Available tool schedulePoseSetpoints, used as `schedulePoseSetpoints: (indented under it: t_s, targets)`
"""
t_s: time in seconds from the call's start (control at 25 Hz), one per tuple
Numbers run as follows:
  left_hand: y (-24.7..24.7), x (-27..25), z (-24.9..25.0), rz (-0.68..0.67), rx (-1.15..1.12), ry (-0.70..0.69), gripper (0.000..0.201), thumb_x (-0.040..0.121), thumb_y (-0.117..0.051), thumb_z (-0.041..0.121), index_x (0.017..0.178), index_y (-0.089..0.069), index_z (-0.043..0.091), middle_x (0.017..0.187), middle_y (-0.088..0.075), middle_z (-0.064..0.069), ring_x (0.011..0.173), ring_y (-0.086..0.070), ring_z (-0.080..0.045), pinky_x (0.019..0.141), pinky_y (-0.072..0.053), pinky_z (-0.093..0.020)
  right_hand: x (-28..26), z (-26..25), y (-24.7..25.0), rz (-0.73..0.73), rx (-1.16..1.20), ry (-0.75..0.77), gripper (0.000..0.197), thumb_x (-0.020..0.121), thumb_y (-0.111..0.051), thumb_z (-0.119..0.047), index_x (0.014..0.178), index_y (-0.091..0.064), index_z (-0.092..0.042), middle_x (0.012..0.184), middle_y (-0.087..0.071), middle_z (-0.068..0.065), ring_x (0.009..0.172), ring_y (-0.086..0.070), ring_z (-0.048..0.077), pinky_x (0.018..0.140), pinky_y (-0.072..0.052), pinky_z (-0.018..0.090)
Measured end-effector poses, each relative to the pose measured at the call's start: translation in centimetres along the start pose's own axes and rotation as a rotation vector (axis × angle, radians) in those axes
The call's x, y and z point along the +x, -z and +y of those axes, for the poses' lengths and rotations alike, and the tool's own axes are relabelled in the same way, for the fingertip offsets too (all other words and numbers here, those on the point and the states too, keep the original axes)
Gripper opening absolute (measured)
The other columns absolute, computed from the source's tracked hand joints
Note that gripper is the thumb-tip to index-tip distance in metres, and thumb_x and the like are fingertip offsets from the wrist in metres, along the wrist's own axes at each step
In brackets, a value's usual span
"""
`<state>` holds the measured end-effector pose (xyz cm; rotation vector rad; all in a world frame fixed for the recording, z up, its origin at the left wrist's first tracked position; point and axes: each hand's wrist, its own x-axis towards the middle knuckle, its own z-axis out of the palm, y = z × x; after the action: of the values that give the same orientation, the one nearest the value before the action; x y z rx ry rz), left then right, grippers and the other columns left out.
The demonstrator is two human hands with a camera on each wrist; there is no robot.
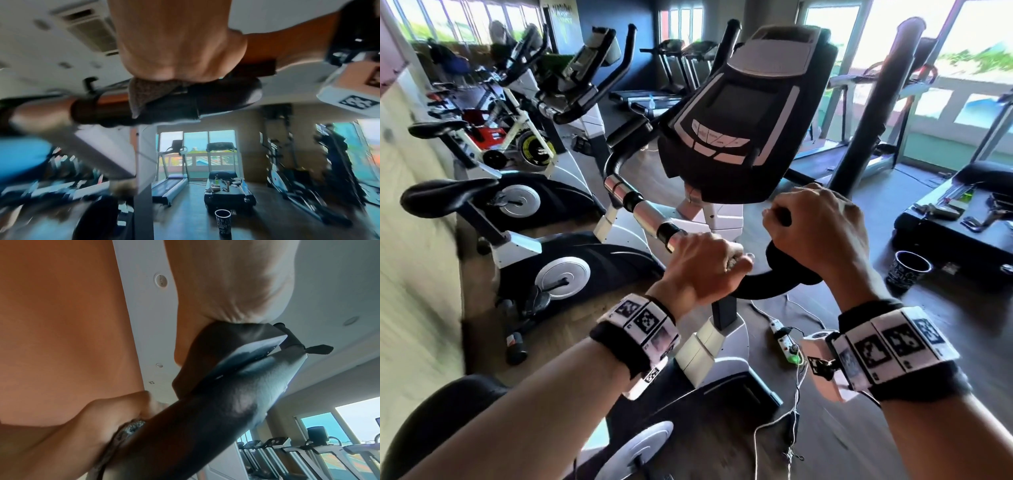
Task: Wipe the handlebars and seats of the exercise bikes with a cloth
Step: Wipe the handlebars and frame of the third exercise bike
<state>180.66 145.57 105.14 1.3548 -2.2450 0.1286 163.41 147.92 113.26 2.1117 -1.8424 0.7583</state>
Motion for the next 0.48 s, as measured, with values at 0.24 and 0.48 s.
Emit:
schedulePoseSetpoints:
  t_s: [0.24, 0.48]
  targets:
    - [-1.2, -3.9, -1.0, 0.201, -0.197, -0.263, 0.037, 0.095, -0.043, 0.038, 0.095, -0.07, 0.013, 0.091, -0.069, -0.002, 0.09, -0.064, -0.026, 0.085, -0.048, -0.037, -0.4, -0.6, 0.5, -0.029, -0.009, -0.034, 0.026, 0.096, -0.056, -0.044, 0.086, -0.07, -0.024, 0.097, -0.066, -0.006, 0.104, -0.058, 0.02, 0.077, -0.024, 0.028]
    - [-0.9, -0.6, -3.5, 0.117, -0.201, -0.057, 0.041, 0.092, -0.034, 0.041, 0.09, -0.068, 0.019, 0.09, -0.069, -0.001, 0.089, -0.062, -0.024, 0.085, -0.049, -0.043, -0.8, -1.0, -0.6, -0.056, -0.113, -0.014, 0.028, 0.096, -0.056, -0.047, 0.092, -0.076, -0.027, 0.108, -0.067, -0.007, 0.122, -0.052, 0.02, 0.097, -0.038, 0.032]
